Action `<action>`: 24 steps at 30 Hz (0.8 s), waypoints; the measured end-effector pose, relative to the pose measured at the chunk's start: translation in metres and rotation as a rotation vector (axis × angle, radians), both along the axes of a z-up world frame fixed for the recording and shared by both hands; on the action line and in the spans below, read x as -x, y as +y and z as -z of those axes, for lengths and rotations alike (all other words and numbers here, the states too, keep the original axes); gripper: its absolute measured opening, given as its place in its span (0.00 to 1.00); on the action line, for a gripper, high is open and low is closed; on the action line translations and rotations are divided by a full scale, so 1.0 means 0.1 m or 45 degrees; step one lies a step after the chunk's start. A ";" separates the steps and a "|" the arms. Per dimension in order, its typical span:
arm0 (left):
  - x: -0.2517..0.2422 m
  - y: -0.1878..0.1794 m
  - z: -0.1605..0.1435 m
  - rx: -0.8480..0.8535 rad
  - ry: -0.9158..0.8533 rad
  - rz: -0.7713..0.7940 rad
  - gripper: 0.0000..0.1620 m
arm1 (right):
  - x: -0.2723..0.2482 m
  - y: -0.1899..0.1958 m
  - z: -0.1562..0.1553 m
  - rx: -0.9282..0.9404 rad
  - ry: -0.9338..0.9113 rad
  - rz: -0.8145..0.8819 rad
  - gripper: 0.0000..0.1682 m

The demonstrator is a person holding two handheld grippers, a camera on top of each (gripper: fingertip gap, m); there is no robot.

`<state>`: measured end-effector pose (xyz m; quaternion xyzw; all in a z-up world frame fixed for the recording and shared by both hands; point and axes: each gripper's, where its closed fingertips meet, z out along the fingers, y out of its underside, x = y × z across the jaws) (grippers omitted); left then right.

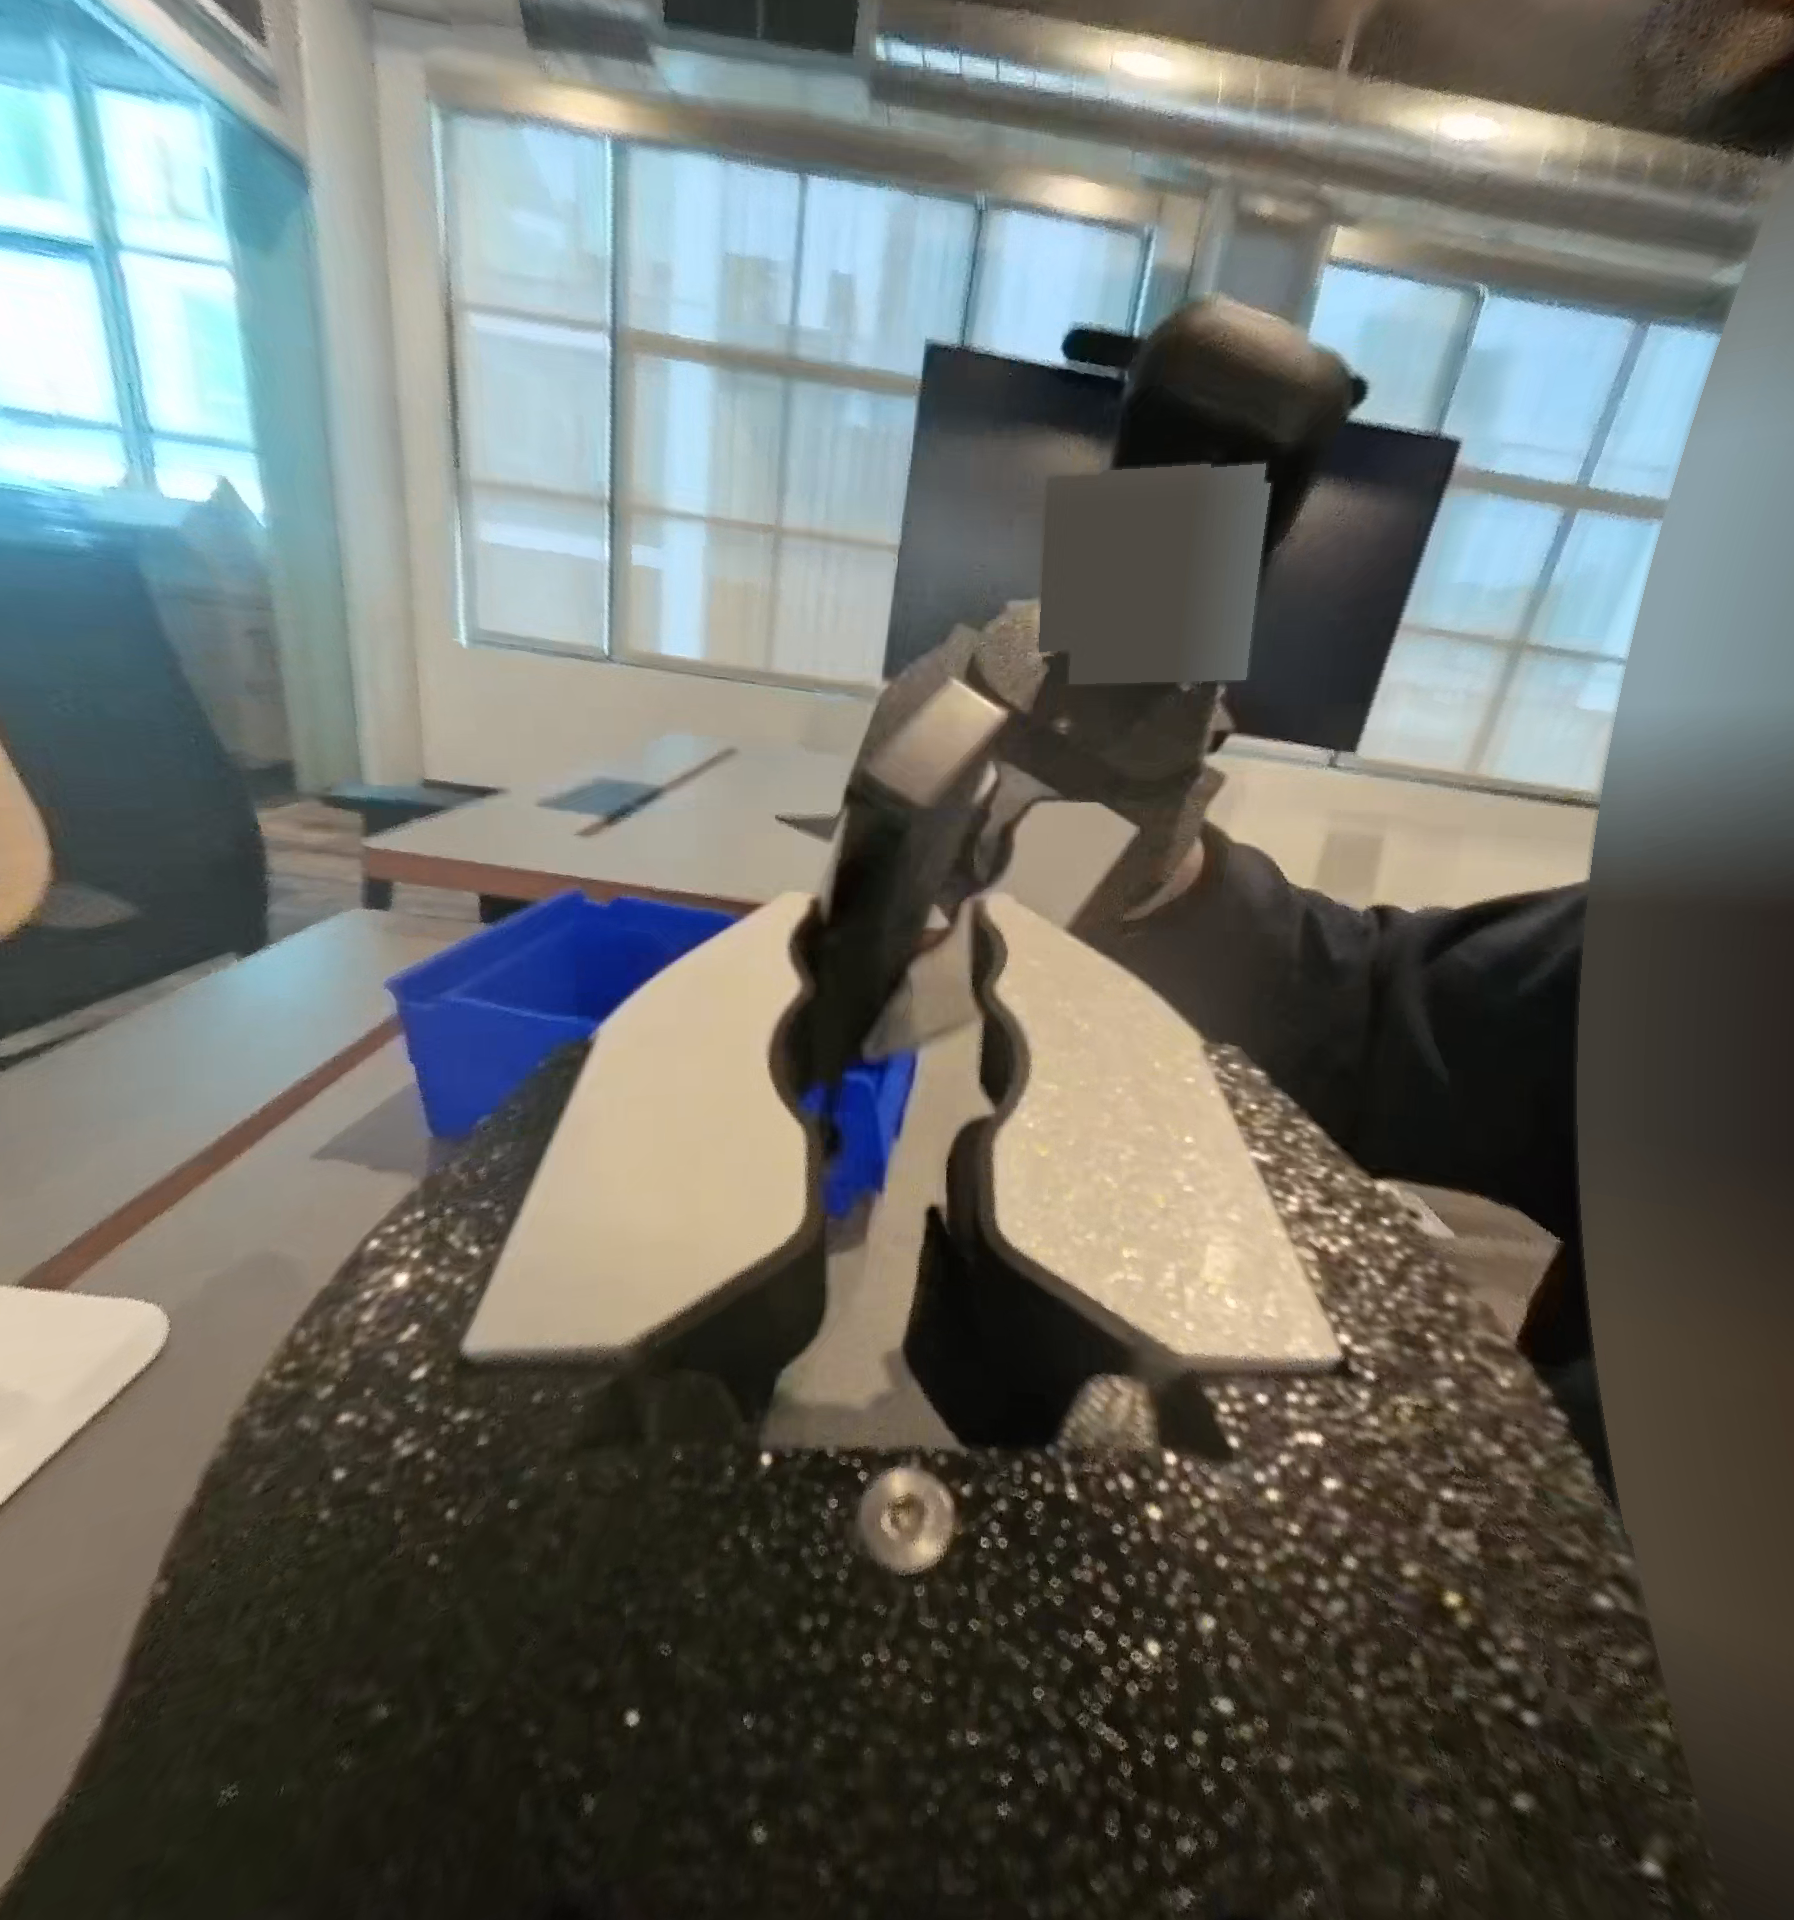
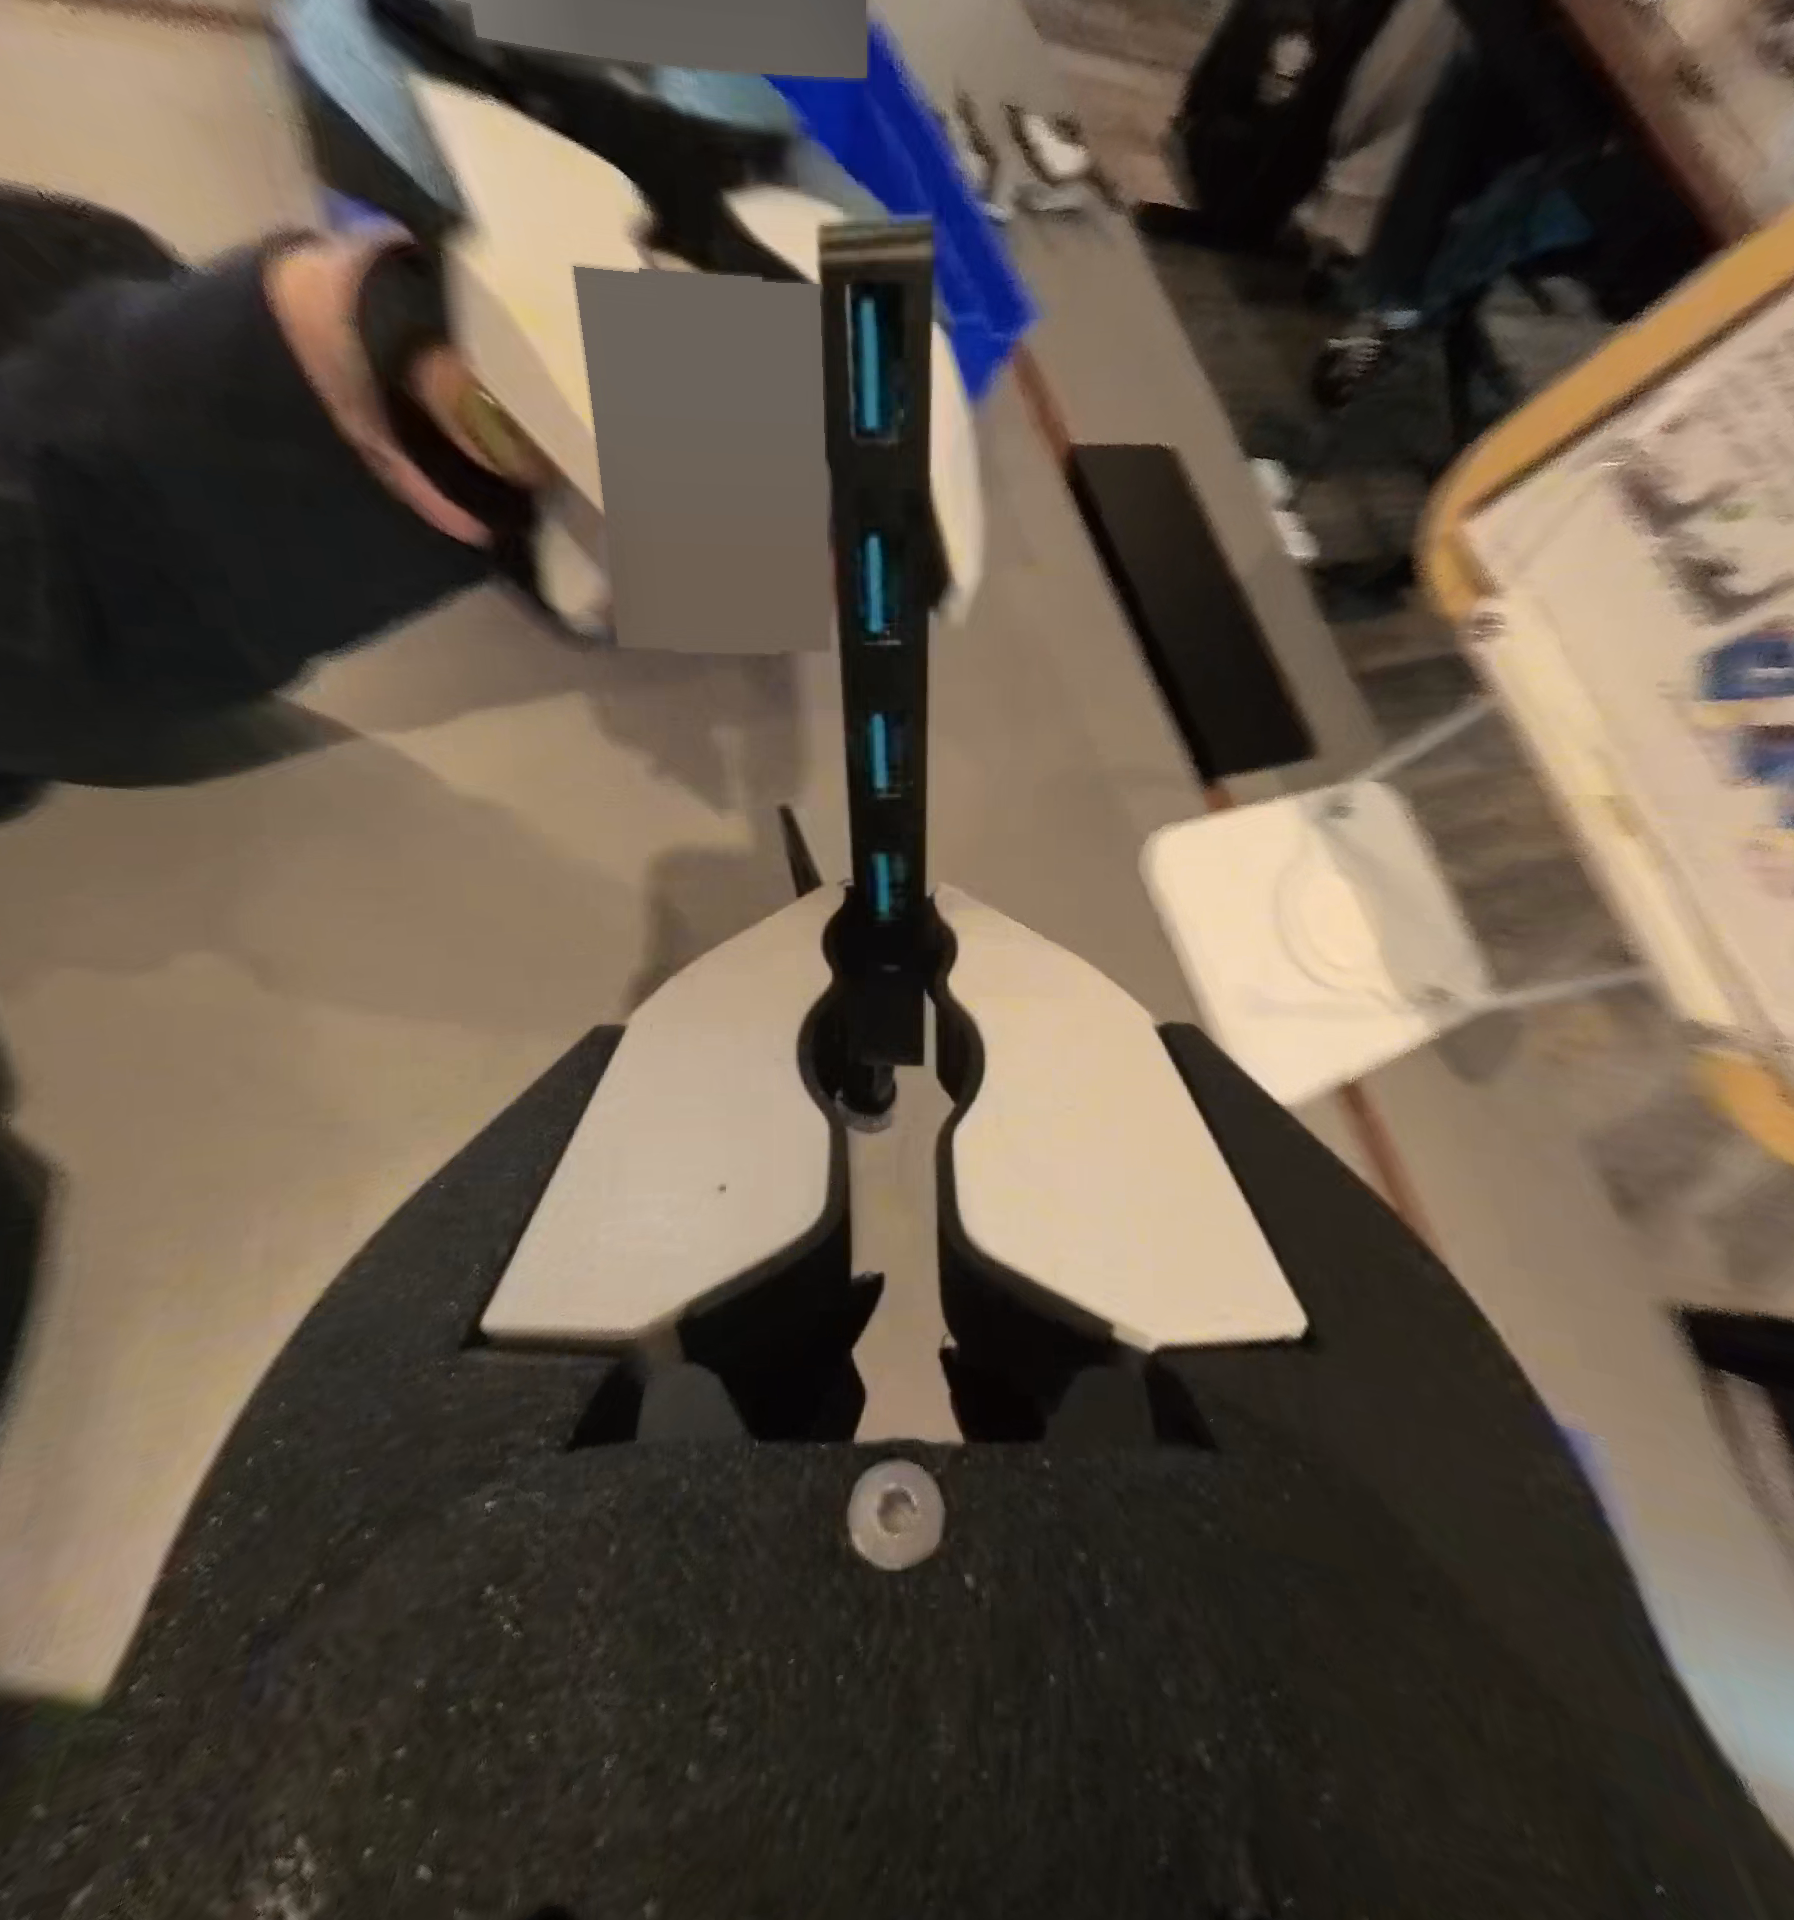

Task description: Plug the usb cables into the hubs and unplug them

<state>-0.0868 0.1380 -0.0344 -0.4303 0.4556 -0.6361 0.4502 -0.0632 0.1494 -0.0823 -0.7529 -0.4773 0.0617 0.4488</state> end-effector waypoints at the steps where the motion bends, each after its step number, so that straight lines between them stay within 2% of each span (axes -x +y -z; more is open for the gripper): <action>1: 0.05 0.02 -0.05 0.001 -0.034 -0.015 0.19 | -0.15 0.06 -0.12 -0.084 -0.045 0.059 0.07; 5: 0.32 0.19 -0.20 0.010 -0.133 -0.112 0.16 | -0.99 0.32 -0.69 -0.271 -0.141 0.326 0.06; 7: 0.46 0.29 -0.24 0.032 -0.176 -0.154 0.13 | -1.51 0.47 -0.82 -0.266 -0.201 0.446 0.07; 9: 0.55 0.38 -0.23 0.072 -0.173 -0.182 0.13 | -2.01 0.61 -0.81 -0.216 -0.232 0.551 0.07; 12: 0.58 0.47 -0.15 0.105 -0.111 -0.200 0.15 | -2.61 0.79 -0.62 -0.124 -0.200 0.641 0.07; 17: 0.51 0.55 -0.06 0.091 -0.030 -0.231 0.16 | -3.19 0.90 -0.03 0.029 -0.170 0.719 0.07; 20: 0.43 0.56 -0.03 0.094 -0.014 -0.224 0.16 | -3.51 0.85 0.39 0.170 -0.397 0.817 0.07; 24: 0.34 0.55 0.02 0.114 0.006 -0.191 0.16 | -3.88 0.70 0.78 0.367 -0.861 0.882 0.07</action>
